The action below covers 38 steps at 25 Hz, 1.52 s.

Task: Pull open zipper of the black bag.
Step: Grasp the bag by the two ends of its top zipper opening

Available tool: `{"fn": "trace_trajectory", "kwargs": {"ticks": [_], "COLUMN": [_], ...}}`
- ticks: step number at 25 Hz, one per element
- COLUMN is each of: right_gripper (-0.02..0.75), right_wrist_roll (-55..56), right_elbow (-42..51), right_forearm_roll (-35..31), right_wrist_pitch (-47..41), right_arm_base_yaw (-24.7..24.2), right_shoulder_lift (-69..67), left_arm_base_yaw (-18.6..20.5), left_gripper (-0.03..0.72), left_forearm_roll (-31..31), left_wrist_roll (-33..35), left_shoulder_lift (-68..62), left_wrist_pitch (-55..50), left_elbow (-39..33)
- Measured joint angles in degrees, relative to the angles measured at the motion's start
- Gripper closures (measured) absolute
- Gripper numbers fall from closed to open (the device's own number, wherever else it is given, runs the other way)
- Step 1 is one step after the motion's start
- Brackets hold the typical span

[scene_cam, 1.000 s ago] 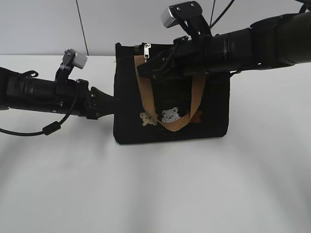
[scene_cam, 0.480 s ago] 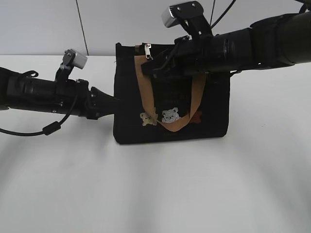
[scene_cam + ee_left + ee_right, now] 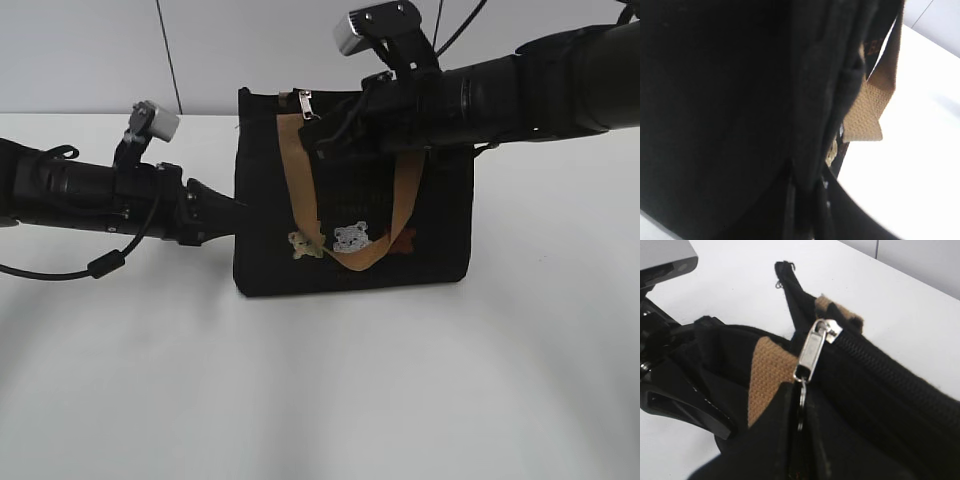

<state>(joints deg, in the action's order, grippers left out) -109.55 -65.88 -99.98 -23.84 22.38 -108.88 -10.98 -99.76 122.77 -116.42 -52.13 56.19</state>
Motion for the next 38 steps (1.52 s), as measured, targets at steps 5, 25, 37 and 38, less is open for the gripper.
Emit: {"fn": "trace_trajectory", "kwargs": {"ticks": [5, 25, 37, 38], "right_gripper": [0.717, 0.753, 0.753, 0.753], "right_wrist_roll": [0.1, 9.79, 11.1, 11.7], "right_elbow": [0.18, 0.52, 0.7, 0.7], "right_forearm_roll": [0.37, 10.25, 13.51, 13.87], "right_wrist_pitch": [3.5, 8.54, 5.19, 5.04], "right_arm_base_yaw": [-0.04, -1.25, -8.52, -9.29], "right_shoulder_lift": [1.57, 10.75, 11.59, 11.59], "left_arm_base_yaw": [0.0, -0.16, -0.54, -0.6], "left_gripper": [0.655, 0.655, 0.656, 0.656], "left_forearm_roll": [0.0, -0.33, -1.54, -1.54], "left_wrist_roll": [0.0, 0.0, 0.05, 0.05], "left_shoulder_lift": [0.0, 0.0, 0.0, 0.0], "left_wrist_pitch": [-0.1, -1.28, -2.24, -2.02], "left_elbow": [0.0, 0.07, 0.4, 0.53]}}
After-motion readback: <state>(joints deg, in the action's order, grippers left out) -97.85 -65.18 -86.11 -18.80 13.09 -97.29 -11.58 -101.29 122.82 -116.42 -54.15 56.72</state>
